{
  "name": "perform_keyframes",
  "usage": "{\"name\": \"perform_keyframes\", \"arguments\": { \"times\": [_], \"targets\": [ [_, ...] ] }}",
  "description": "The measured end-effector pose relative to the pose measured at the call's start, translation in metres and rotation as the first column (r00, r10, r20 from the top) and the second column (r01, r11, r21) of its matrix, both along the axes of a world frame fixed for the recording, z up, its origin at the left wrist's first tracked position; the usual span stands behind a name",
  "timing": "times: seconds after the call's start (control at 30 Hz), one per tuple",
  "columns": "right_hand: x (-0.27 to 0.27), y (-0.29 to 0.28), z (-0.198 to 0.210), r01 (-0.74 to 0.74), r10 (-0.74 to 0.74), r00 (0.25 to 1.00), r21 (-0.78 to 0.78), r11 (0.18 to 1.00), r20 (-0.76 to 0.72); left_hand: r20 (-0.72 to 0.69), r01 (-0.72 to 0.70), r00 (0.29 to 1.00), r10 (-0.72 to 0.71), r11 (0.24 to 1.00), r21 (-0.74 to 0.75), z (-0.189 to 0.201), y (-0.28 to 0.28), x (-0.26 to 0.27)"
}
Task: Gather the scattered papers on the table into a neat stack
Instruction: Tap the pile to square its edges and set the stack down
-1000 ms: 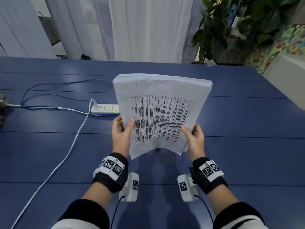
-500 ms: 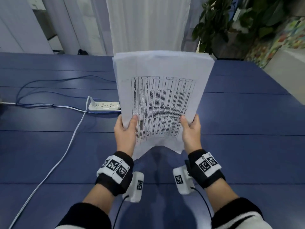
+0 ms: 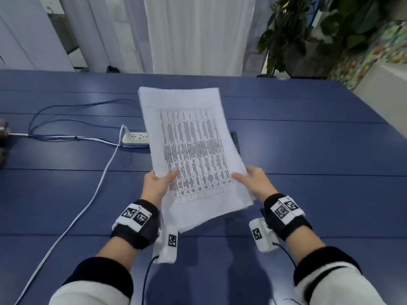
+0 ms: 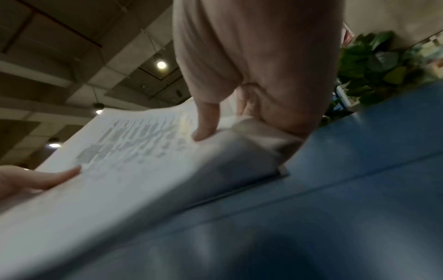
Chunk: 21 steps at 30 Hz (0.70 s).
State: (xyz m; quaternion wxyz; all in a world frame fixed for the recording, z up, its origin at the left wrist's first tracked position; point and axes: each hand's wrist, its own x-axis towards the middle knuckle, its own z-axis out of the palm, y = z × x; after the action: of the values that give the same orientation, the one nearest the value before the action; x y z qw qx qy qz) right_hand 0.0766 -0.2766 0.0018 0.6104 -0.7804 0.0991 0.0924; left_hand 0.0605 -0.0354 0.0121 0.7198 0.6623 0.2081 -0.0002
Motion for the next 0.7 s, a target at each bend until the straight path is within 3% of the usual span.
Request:
{"name": "perform_keyframes", "arguments": {
  "times": [0.07, 0.13, 0.23, 0.3, 0.47, 0.7],
  "targets": [
    [-0.014, -0.007, -0.012, 0.025, -0.024, 0.997, 0.016, 1.0, -0.07, -0.059, -0.06, 0.997, 0.053, 0.992, -0.109, -0.008, 0.002, -0.008],
    [-0.027, -0.009, -0.028, 0.178, -0.157, 0.981, 0.199, 0.964, -0.118, -0.147, -0.103, 0.986, 0.076, 0.977, -0.187, -0.02, 0.002, -0.02],
    [-0.047, 0.005, -0.045, 0.419, -0.315, 0.907, 0.527, 0.739, -0.28, -0.291, -0.16, 0.955, 0.066, 0.936, -0.312, -0.046, -0.001, -0.037],
    [-0.063, 0.024, -0.052, 0.427, -0.259, 0.9, 0.589, 0.686, -0.35, -0.35, -0.215, 0.933, 0.085, 0.911, -0.352, -0.064, -0.004, -0.049],
    [-0.085, 0.052, -0.068, 0.325, -0.171, 0.934, 0.548, 0.77, -0.313, -0.364, -0.194, 0.93, 0.052, 0.91, -0.366, -0.079, -0.019, -0.071],
    [-0.09, -0.007, -0.073, 0.155, -0.088, 0.974, 0.33, 0.931, -0.21, -0.325, -0.319, 0.925, 0.197, 0.867, -0.383, -0.086, 0.053, -0.059]
  ]
}}
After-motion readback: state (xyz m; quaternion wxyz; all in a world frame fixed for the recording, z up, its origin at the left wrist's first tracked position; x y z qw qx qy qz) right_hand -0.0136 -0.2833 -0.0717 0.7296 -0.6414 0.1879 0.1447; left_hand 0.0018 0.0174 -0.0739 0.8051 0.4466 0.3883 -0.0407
